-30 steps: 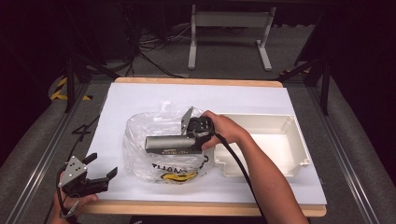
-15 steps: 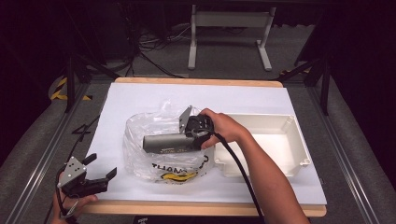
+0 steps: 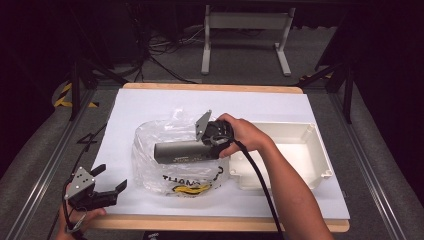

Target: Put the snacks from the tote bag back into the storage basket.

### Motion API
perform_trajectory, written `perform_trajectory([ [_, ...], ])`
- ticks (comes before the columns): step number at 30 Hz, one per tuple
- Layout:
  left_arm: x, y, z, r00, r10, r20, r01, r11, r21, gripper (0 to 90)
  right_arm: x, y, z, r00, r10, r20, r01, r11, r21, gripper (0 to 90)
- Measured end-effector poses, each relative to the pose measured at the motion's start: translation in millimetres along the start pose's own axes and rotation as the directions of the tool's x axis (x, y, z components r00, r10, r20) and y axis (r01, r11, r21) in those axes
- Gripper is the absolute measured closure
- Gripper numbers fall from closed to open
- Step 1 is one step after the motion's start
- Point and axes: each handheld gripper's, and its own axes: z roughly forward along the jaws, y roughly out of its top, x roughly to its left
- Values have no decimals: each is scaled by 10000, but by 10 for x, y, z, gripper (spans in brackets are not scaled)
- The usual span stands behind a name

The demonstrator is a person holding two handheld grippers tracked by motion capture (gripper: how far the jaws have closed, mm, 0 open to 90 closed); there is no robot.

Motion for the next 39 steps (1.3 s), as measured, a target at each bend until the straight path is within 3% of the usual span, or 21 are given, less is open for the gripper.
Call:
perform_trajectory([
  [3, -4, -1, 0, 10000, -17, -2, 17, 10000, -21, 90, -10, -10, -90, 10000, -6, 48, 7, 9996, -281, 433],
  [7, -6, -1, -1, 10000, -11, 3, 11, 10000, -4, 90, -3, -7, -190, 9996, -97, 258, 103, 9997, -239, 433],
  [18, -2, -6, 6, 10000, -32, 49, 32, 10000, 72, 87, 36, -146, -462, 9990, 13, 450, 36, 9940, -1098, 433],
  [24, 5, -16, 3, 10000, 1, 55, -1, 10000, 97, 84, 103, -230, -586, 9994, -103, 316, 149, 9886, -1501, 433],
  [31, 7, -17, 8, 10000, -24, 22, 23, 9999, 149, 83, 174, -336, -689, 9987, -439, 259, 473, 9872, -1521, 433],
  [39, -6, -10, 8, 10000, 23, 9, -23, 9999, 160, 83, 235, -566, -871, 9988, -251, 416, 310, 9885, -1478, 433],
])
